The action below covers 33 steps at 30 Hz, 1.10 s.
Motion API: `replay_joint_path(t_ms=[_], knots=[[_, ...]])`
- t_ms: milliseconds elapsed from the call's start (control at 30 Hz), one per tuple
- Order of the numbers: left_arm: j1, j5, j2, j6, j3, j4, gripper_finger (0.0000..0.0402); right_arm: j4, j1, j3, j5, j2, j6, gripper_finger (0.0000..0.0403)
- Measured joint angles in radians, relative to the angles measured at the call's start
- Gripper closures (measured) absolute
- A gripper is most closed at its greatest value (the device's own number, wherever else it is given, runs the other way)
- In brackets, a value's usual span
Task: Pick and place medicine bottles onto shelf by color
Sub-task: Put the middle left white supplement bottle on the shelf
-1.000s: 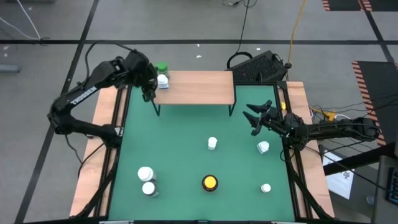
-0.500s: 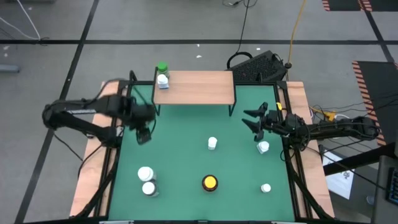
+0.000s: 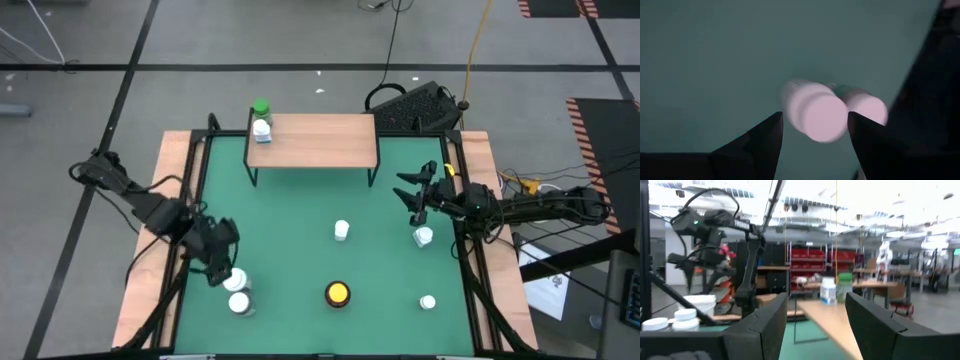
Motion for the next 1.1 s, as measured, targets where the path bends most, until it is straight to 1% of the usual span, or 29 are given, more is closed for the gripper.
replay_joint_path(t_ms=[67, 167, 200, 300, 433, 533, 633, 833, 967, 1100], knots=[[-0.039, 0.001, 0.010, -0.012, 0.000, 0.039, 0.0176, 0.028, -0.002, 0.000, 0.005, 0.000, -0.029, 0.0204], [-0.098, 0.004, 0.018, -0.016, 0.001, 0.098, 0.0176, 0.056, -0.010, 0.000, 0.079, 0.000, -0.037, 0.0204], [-0.113, 0.004, 0.022, -0.026, 0.001, 0.103, 0.0176, 0.061, -0.014, 0.000, 0.102, 0.000, -0.038, 0.0204], [-0.139, -0.004, 0.038, -0.057, 0.001, 0.081, 0.0176, 0.060, -0.031, 0.000, 0.129, 0.000, -0.044, 0.0204], [-0.152, -0.012, 0.061, -0.055, 0.001, 0.063, 0.0176, 0.060, -0.050, 0.000, 0.129, 0.000, -0.041, 0.0204], [-0.150, -0.025, 0.078, 0.002, 0.001, 0.070, 0.0176, 0.060, -0.058, 0.000, 0.129, 0.000, -0.034, 0.0204], [-0.145, -0.044, 0.096, 0.027, 0.001, 0.067, 0.0176, 0.060, -0.058, 0.000, 0.129, 0.000, -0.033, 0.0204], [-0.141, -0.071, 0.127, 0.036, 0.001, 0.062, 0.0175, 0.060, -0.058, 0.000, 0.129, 0.000, -0.032, 0.0204], [-0.141, -0.133, 0.151, 0.039, 0.001, 0.036, 0.0154, 0.060, -0.058, 0.000, 0.128, 0.000, -0.017, 0.0204], [-0.140, -0.141, 0.181, 0.047, 0.001, 0.023, 0.0106, 0.060, -0.058, 0.000, 0.103, 0.000, -0.013, 0.0204]])
